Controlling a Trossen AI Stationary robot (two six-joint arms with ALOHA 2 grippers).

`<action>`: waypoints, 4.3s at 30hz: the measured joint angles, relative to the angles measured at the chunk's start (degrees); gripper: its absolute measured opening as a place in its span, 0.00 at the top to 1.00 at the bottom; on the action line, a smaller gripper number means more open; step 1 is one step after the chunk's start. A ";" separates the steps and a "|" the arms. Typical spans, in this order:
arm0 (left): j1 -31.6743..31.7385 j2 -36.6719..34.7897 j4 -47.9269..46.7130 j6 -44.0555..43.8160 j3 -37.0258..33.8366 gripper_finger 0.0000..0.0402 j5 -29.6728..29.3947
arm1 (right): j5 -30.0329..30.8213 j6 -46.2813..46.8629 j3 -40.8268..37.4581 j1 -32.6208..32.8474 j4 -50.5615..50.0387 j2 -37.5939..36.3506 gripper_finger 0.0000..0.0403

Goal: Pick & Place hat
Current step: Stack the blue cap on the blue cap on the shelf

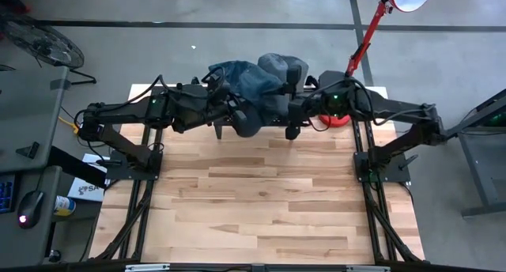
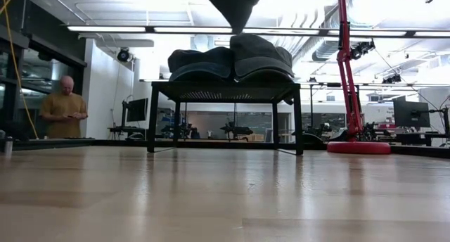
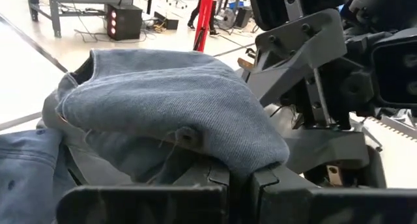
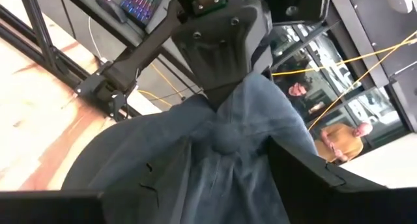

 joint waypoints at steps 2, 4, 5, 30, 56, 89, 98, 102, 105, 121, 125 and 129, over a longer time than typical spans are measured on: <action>0.00 0.00 0.00 -0.05 0.00 1.00 0.40 | -0.02 -0.54 0.00 -0.09 0.11 0.31 0.51; 0.00 0.00 -0.07 -0.25 0.00 1.00 0.74 | 0.18 -0.54 0.00 -0.13 0.09 0.61 0.52; 0.00 0.00 -0.07 -0.33 -0.02 1.00 0.74 | 0.58 -0.55 0.00 -0.15 0.06 0.64 0.53; -0.42 0.04 -0.38 11.19 -0.04 0.86 3.24 | 2.12 4.04 0.00 -0.15 -6.59 -1.88 0.99; 0.34 -2.80 2.03 40.09 0.00 0.46 -18.32 | -4.40 24.68 19.13 -9.25 -18.63 7.81 1.00; 3.10 -1.90 -1.94 51.57 -0.02 0.47 -19.65 | -6.19 34.09 43.06 -9.75 -23.67 26.38 1.00; 3.10 -1.13 -3.52 49.46 0.02 0.47 -19.90 | -8.84 34.66 43.06 -9.79 -22.82 26.11 1.00; 3.10 -0.33 -3.00 48.55 0.04 0.48 -20.32 | -10.89 34.83 43.11 -9.77 -21.37 25.99 1.00; 3.09 0.16 -3.31 47.81 -0.02 0.55 -21.83 | -11.23 34.91 43.12 -9.77 -21.22 25.99 1.00; 2.97 0.48 -2.19 46.55 -0.02 0.97 -23.96 | -10.07 32.17 43.12 -9.86 -22.11 25.17 0.98; 2.98 0.29 -1.81 46.55 -0.02 0.98 -23.52 | -9.73 31.63 43.12 -10.31 -22.42 24.10 0.90; 3.14 -0.24 -2.97 46.52 -0.07 0.99 -21.67 | -9.56 31.95 43.30 -11.61 -24.31 22.22 0.77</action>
